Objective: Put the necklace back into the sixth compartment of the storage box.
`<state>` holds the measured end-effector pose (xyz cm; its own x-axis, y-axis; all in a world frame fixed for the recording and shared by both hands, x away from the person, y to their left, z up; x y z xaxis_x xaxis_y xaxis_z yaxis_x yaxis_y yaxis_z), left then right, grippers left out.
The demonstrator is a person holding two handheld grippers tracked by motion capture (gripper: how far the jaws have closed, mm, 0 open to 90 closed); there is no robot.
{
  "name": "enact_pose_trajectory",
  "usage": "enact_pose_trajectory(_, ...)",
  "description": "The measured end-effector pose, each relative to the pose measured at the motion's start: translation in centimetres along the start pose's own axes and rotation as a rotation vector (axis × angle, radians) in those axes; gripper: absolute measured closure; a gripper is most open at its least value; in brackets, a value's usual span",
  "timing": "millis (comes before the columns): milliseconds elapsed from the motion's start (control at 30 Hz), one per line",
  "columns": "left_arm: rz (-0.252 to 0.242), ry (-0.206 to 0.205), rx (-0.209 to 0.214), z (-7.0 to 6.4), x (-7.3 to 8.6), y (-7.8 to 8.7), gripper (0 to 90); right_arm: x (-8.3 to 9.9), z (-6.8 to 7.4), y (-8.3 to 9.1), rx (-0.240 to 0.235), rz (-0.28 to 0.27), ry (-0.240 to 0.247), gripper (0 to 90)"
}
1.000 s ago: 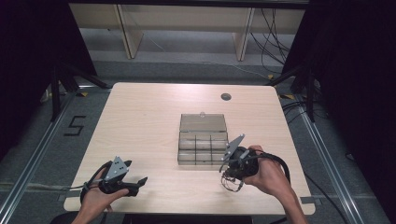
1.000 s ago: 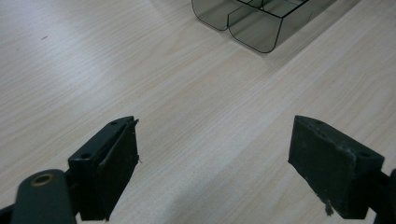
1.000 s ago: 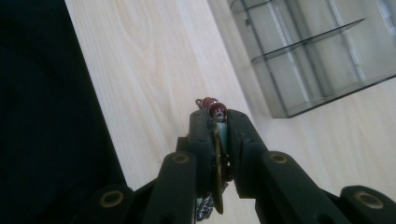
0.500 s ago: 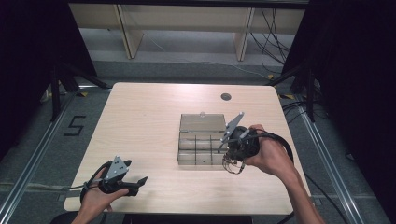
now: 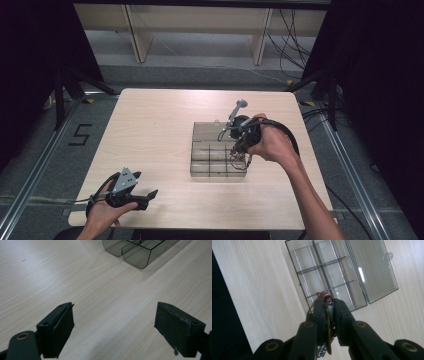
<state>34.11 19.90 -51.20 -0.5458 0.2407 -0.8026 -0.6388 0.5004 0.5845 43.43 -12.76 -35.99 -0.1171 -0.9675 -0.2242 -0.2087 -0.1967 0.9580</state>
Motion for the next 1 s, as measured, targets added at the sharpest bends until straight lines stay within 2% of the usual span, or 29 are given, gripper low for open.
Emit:
enact_pose_trajectory(33, 0.01, 0.001, 0.018, -0.1, 0.0, 0.1, 15.2, -0.1, -0.2, -0.3, 0.002, 0.002, -0.007, 81.2)
enact_pose_trajectory(100, 0.001, 0.005, 0.003, 0.0, 0.0, 0.0, 15.2, -0.3, -0.6, -0.8, -0.01, 0.005, 0.003, 81.1)
enact_pose_trajectory(200, 0.01, -0.014, 0.009, 0.0, 0.0, 0.1, 15.2, -0.3, -1.1, -1.2, -0.013, 0.014, 0.015, 81.1)
enact_pose_trajectory(233, 0.005, 0.006, 0.012, -0.1, 0.0, 0.1, 15.1, -0.4, -1.2, -1.5, -0.021, 0.017, -0.014, 81.1)
enact_pose_trajectory(267, -0.005, 0.013, 0.012, -0.1, 0.0, 0.0, 15.2, -0.4, -1.4, -1.7, -0.024, 0.014, -0.005, 81.2)
enact_pose_trajectory(500, 0.009, 0.002, 0.018, -0.1, 0.0, 0.1, 15.2, -0.2, -2.0, -2.9, -0.045, 0.035, -0.034, 81.1)
enact_pose_trajectory(567, 0.008, 0.002, 0.017, -0.1, 0.0, 0.1, 15.2, -0.2, -2.4, -3.3, -0.04, 0.048, -0.005, 81.1)
enact_pose_trajectory(600, -0.006, 0.0, 0.023, -0.1, -0.1, 0.0, 15.2, -0.2, -2.3, -3.6, -0.046, 0.056, -0.018, 81.2)
enact_pose_trajectory(633, 0.01, -0.013, 0.016, 0.0, -0.1, 0.2, 15.2, -0.3, -2.3, -3.8, -0.051, 0.059, -0.017, 81.1)
enact_pose_trajectory(667, 0.006, 0.002, 0.018, -0.1, 0.0, 0.1, 15.2, -0.4, -2.4, -4.2, -0.055, 0.063, -0.017, 81.2)
enact_pose_trajectory(733, 0.012, -0.014, 0.016, 0.0, -0.1, 0.2, 15.2, -0.4, -2.4, -4.9, -0.07, 0.066, -0.015, 81.1)
enact_pose_trajectory(800, 0.01, 0.002, 0.019, -0.1, 0.0, 0.1, 15.1, -0.3, -2.5, -5.6, -0.083, 0.067, -0.007, 81.2)
enact_pose_trajectory(1000, 0.013, -0.016, 0.016, 0.0, -0.1, 0.2, 15.2, 0.0, -2.5, -6.9, -0.108, 0.066, -0.01, 81.1)
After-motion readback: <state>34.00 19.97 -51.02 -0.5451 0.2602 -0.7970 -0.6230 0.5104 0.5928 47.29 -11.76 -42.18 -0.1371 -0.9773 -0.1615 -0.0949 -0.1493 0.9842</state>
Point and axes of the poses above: each handheld gripper's, and its own axes: y roughly backward along the jaws, x roughly out of its underside, z roughly to its left, the point moved 4 cm from there along -y, roughly forward along the jaws, and after that the axes turned 13 degrees about y, right-handed, at the moved point
